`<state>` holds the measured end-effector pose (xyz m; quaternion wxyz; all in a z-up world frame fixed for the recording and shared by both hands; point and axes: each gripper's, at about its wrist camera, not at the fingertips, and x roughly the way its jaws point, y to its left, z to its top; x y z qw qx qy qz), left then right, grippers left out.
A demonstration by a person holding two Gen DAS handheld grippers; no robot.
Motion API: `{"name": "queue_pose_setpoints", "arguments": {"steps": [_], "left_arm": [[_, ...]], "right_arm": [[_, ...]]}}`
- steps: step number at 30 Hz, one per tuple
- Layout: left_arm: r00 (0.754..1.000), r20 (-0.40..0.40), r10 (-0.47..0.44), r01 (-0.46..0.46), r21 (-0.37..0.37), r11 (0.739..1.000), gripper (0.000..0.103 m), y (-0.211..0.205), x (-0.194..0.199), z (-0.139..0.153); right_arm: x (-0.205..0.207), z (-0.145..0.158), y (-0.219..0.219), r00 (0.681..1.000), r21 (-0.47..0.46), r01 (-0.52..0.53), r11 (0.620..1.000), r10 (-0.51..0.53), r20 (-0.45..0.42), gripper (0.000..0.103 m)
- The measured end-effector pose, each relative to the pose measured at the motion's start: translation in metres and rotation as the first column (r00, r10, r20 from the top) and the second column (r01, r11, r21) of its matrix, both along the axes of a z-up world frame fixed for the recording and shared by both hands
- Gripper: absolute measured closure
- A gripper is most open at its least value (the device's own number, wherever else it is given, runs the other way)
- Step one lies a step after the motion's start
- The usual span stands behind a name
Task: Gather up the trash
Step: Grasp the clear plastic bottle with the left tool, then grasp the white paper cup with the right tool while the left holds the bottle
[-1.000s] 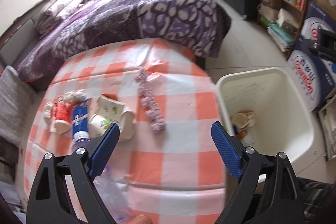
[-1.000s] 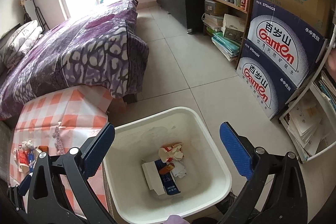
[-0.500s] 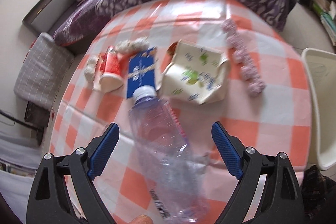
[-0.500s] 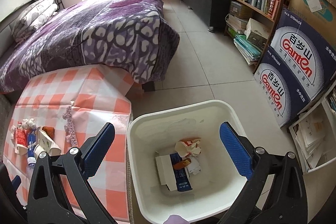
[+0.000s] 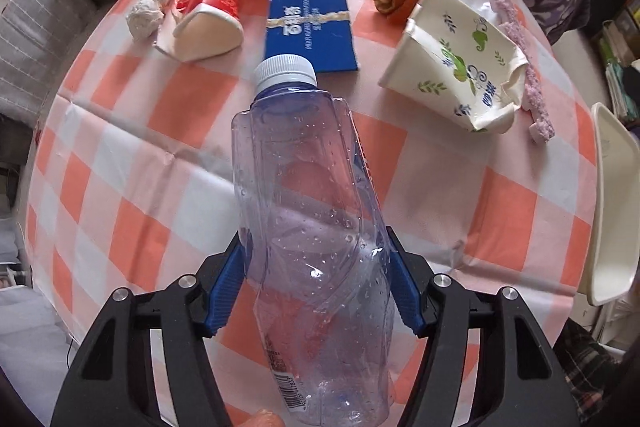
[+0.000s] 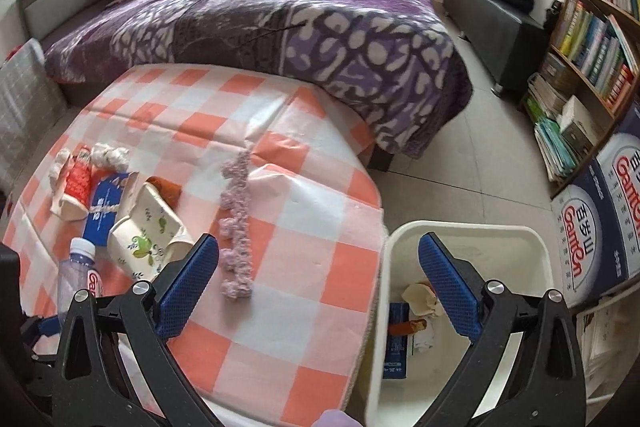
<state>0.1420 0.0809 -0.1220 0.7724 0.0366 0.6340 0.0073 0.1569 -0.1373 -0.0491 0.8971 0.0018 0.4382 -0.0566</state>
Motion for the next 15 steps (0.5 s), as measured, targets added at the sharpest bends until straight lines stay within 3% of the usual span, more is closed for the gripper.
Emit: {"name": "queue_pose_setpoints", "arguments": {"steps": [6,10,15], "left_arm": [[0.999,0.033,0.021,-0.02,-0.038,0.999,0.04,0.034,-0.003,0.012],[0.996,0.064,0.058,-0.055,-0.055,0.997,0.04,0.059,-0.003,0.024],[0.991,0.066,0.115,-0.11,-0.085,0.99,0.039,0.088,-0.002,0.034]], "right_arm": [[0.012,-0.018,0.059,0.975,-0.043,-0.223,0.974,0.222,-0.035,0.007],[0.019,-0.03,0.1,0.93,-0.096,-0.367,0.925,0.363,-0.062,0.007],[0.025,-0.048,0.131,0.877,-0.158,-0.478,0.864,0.463,-0.126,0.007]]}}
